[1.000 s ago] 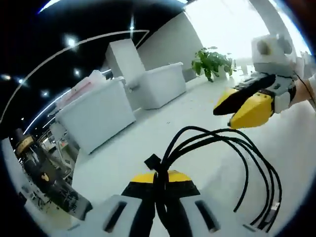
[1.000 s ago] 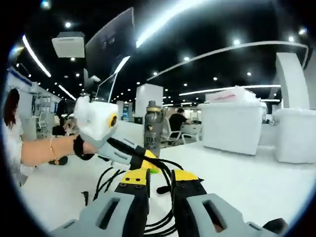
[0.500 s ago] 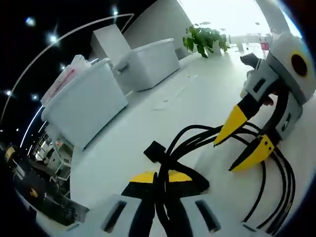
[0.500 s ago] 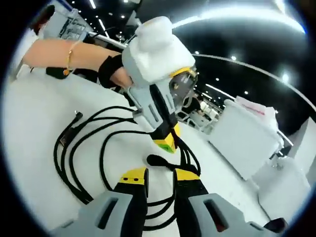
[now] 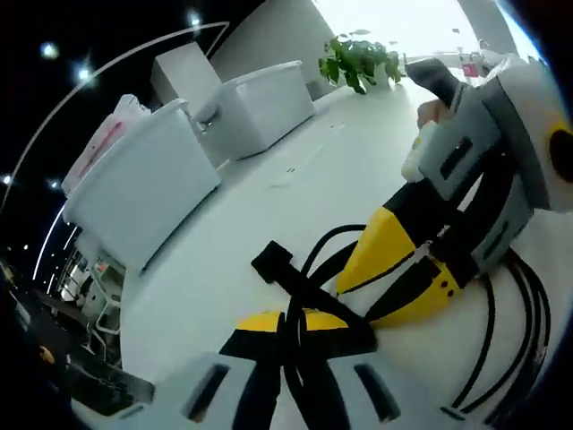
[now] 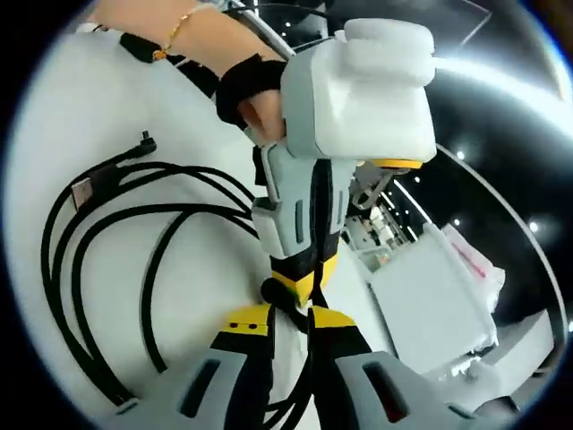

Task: Coil the Type-C to USB data cable on the desktop and secure it with Velcro straps.

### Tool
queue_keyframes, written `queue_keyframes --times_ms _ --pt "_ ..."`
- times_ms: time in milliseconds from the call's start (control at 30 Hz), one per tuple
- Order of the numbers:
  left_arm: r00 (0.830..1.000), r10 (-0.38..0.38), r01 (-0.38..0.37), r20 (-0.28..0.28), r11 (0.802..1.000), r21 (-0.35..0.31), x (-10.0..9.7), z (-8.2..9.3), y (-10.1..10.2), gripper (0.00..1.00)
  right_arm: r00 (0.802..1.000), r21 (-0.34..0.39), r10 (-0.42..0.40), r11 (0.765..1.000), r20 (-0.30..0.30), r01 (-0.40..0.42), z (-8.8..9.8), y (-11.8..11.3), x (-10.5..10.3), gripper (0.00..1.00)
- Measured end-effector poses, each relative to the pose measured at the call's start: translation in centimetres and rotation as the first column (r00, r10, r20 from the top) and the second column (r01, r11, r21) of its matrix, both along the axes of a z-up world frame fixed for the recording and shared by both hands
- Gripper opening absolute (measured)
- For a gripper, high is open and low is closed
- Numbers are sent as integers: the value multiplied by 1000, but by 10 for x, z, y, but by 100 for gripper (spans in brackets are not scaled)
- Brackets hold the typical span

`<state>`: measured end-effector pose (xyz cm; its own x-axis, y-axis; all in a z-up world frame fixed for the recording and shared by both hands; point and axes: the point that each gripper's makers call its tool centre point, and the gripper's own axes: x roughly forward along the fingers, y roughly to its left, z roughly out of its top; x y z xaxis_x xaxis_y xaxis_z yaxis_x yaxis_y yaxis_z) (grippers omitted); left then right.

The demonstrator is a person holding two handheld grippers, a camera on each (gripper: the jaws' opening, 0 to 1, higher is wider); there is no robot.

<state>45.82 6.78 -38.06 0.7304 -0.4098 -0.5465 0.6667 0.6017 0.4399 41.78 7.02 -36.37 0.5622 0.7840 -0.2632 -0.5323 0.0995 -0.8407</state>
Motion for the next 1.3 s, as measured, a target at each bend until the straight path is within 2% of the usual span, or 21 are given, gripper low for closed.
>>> queue_keyframes --times_ms 133,200,333,433,533,567,700,767,867,933,1000,1033,1200,1300 --pt "1000 -10 10 -8 1000 -7 -2 0 1 8 1000 11 10 1000 30 -11 0 1 3 10" --pt "1000 -12 12 -12 1000 -7 -2 0 1 8 998 -4 42 999 38 -42 0 4 -1 10" --pt "1000 -13 13 -20 1000 -8 -4 1 3 8 994 -62 94 994 61 -91 -2 6 -11 10" --pt "1000 -1 0 -29 999 -48 -4 7 5 8 986 -123 125 986 108 -111 -4 11 -11 10" --pt "999 20 -23 -38 996 -83 -3 13 9 8 982 -150 143 981 125 -124 -6 14 -16 10" --pt "999 23 -27 -41 996 -85 -4 12 11 8 978 -167 147 978 148 -122 -5 18 -13 10" --pt "999 24 -27 -48 998 -57 -6 7 15 8 973 -198 151 973 177 -116 -9 21 -11 2" --pt "999 13 -15 -49 999 -35 -8 3 15 8 965 -214 162 970 205 -118 -11 23 -11 1" --pt "999 -4 4 -53 1000 1 -10 0 16 8 973 -178 147 977 179 -115 -9 20 -9 0" --pt "998 -15 16 -54 1000 12 -13 0 15 7 984 -101 131 988 124 -119 -5 15 -10 0" --pt "997 -44 45 -64 999 6 -19 2 9 6 987 -33 124 992 104 -121 3 6 -15 0" --pt "996 -66 67 -65 998 8 -22 2 6 6 987 -21 128 992 102 -127 5 3 -17 0" --pt "986 -159 159 -41 987 -13 -50 7 -21 6 993 117 122 986 11 -122 19 -32 -48 0" --pt "977 -209 209 -36 978 12 -73 4 -39 6 992 172 123 978 -38 -115 24 -57 -72 0"
